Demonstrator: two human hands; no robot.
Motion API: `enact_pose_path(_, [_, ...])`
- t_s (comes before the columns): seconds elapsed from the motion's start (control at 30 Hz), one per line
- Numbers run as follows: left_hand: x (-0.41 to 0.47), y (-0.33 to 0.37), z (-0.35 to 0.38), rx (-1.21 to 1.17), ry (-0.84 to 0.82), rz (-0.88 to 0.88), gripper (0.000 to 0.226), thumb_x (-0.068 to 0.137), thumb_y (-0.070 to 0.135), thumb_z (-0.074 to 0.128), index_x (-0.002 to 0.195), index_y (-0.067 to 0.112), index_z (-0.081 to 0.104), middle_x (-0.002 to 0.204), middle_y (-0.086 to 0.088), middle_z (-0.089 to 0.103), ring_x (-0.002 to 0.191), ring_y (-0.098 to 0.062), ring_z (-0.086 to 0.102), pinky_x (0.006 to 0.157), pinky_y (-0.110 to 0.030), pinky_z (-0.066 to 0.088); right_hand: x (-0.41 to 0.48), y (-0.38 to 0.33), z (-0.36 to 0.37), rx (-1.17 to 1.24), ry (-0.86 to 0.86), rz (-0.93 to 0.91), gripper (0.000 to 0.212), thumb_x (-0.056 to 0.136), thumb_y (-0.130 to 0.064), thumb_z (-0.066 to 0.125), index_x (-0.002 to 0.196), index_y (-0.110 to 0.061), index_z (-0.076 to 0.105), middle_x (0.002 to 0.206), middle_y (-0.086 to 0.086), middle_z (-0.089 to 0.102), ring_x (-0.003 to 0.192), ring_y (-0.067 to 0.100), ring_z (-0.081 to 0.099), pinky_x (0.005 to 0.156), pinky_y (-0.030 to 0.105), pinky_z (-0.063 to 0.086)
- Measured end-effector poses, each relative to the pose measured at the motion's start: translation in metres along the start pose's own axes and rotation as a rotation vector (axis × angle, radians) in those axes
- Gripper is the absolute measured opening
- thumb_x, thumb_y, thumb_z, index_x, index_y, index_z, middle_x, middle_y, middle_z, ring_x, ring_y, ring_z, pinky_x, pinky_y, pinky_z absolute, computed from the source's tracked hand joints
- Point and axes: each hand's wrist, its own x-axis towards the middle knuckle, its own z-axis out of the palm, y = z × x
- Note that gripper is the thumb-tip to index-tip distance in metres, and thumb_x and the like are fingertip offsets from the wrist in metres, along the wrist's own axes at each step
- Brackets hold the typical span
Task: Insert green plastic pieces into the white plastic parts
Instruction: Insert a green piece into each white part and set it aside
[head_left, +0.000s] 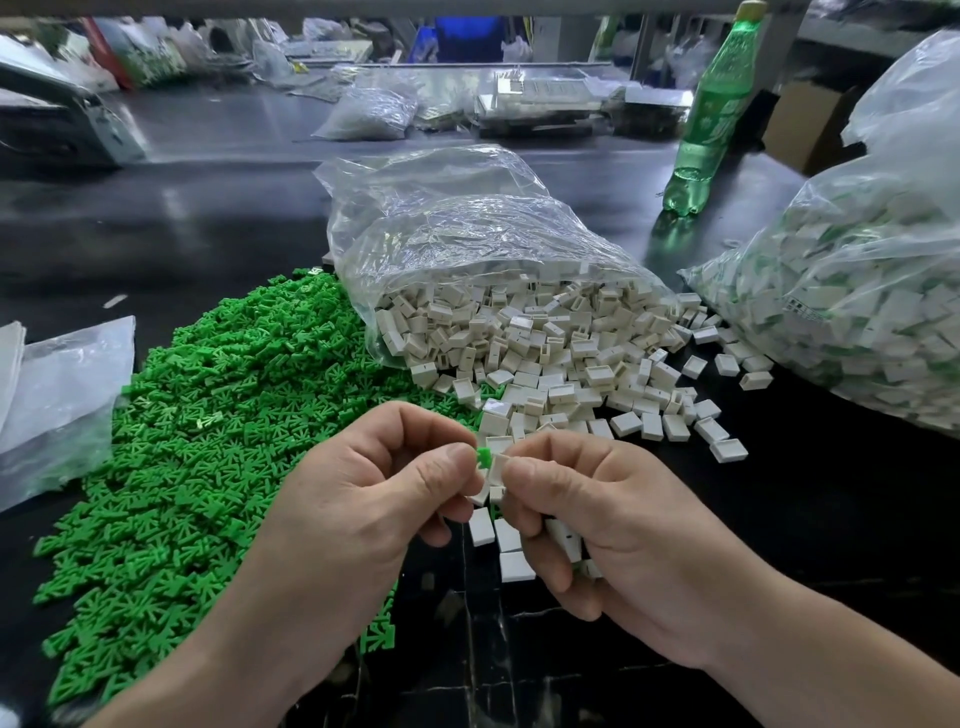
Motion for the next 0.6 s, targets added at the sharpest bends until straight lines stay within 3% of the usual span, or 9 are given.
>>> enact_pose_path(0.33, [-0.0018,-0.0017,-0.0012,0.109,-0.015,0.048,0.029,0.067,0.052,0.070,0.086,0.030,0.073,0.074,-0.003,0.072,0.065,-0.012,0.067,0.057,-0.020,0.053,-0.0014,0.0043,-0.0016,-0.211,0.072,-0.086,0.018,0.086,-0.042,0.067,0.084,-0.025,0.070,0.064,0.006,0.057,0.050,0.025,0.045,0.038,0.023,0.037])
enact_pose_path(0.47, [-0.0003,-0.0008,-0.0021,-0.181,-0.102,-0.056,0.031,0.073,0.044,0.074,0.091,0.018,0.074,0.073,-0.011,0.070,0.062,-0.020,0.065,0.053,-0.024,0.050,-0.0014,0.0039,-0.0042,-0.159,0.023,-0.083,0.025,0.086,-0.044,0.068,0.086,-0.019,0.069,0.067,0.007,0.055,0.048,0.017,0.048,0.038,0.022,0.036])
enact_pose_path(0.53, [0.0000,0.0008,0.0008,-0.370,-0.230,-0.142,0.035,0.080,0.037,0.073,0.106,0.013,0.070,0.072,-0.015,0.068,0.059,-0.021,0.064,0.048,-0.027,0.050,-0.0011,0.0031,-0.0055,-0.093,-0.035,-0.086,0.024,0.088,-0.041,0.068,0.089,-0.017,0.070,0.068,0.003,0.056,0.046,0.012,0.050,0.037,0.019,0.036])
enact_pose_path(0.6, [-0.0001,0.0025,0.0042,-0.559,-0.411,-0.216,0.038,0.090,0.032,0.068,0.118,0.006,0.063,0.076,-0.017,0.069,0.060,-0.023,0.067,0.047,-0.028,0.053,-0.0016,0.0011,-0.0051,-0.018,-0.145,-0.100,0.022,0.095,-0.032,0.061,0.106,-0.016,0.073,0.066,-0.002,0.061,0.046,0.007,0.052,0.036,0.017,0.036])
